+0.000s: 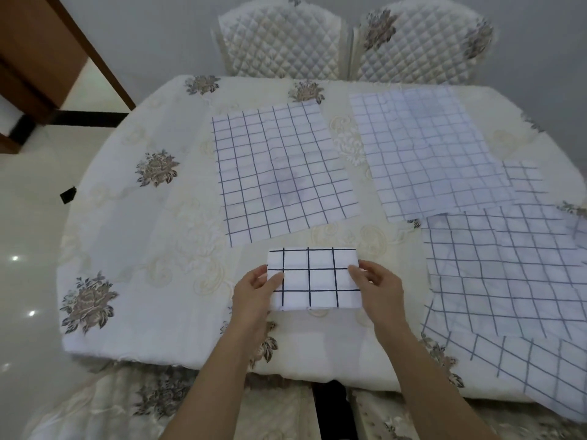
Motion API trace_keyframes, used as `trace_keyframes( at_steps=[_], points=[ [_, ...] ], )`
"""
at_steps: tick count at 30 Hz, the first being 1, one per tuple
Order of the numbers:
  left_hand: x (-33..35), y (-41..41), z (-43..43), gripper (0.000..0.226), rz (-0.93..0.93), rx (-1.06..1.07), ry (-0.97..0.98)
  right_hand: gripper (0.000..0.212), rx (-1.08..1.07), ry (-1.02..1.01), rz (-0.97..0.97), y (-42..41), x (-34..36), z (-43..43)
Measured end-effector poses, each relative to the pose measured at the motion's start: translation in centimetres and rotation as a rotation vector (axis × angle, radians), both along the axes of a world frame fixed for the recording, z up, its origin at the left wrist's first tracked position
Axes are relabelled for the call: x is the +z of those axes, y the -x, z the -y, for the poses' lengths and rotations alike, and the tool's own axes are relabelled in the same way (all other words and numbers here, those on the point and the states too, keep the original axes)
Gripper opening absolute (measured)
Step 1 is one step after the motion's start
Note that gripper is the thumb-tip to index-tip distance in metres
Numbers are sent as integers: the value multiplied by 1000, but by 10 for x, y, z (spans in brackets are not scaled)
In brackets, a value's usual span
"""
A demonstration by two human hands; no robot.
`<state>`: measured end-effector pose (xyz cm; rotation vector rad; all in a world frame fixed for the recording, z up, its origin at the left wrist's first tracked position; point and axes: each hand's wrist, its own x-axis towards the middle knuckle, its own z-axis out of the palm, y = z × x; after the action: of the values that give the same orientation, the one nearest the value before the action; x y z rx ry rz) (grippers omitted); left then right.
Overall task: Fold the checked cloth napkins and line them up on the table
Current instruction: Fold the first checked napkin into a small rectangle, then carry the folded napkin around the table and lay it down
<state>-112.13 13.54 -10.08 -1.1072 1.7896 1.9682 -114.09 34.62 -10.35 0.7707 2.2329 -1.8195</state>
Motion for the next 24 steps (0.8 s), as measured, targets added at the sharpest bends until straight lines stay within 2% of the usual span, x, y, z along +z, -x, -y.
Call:
trace_keyframes(
  at_steps=[1, 2, 3, 4, 8, 12, 19, 24],
  points=[
    [6, -3, 2, 44, -15, -5, -50, 9, -9, 44, -7, -1, 8, 0],
    [14, -6, 4, 31, -43, -23, -63, 6, -15, 65, -13, -2, 14, 1],
    [21, -9, 4, 19, -64, -31, -61, 6, -18, 73, -24, -4, 20, 2],
    [25, -12, 5, 16, -84, -33, -33, 7, -18, 71, -37, -6, 25, 3],
    [32, -28, 4, 26, -180, -68, 169, 14, -12, 14, -104, -20, 32, 9],
    [36, -48, 2, 26, -242, -106, 373, 19, 63, -71, -135, -34, 32, 15],
    [40, -110, 14, 24, -259, 106, 488, 22, 265, -60, -167, -58, 38, 30],
    [41, -175, 22, 23, -200, 319, 512, 23, 446, 11, -169, -82, 39, 59]
  ],
)
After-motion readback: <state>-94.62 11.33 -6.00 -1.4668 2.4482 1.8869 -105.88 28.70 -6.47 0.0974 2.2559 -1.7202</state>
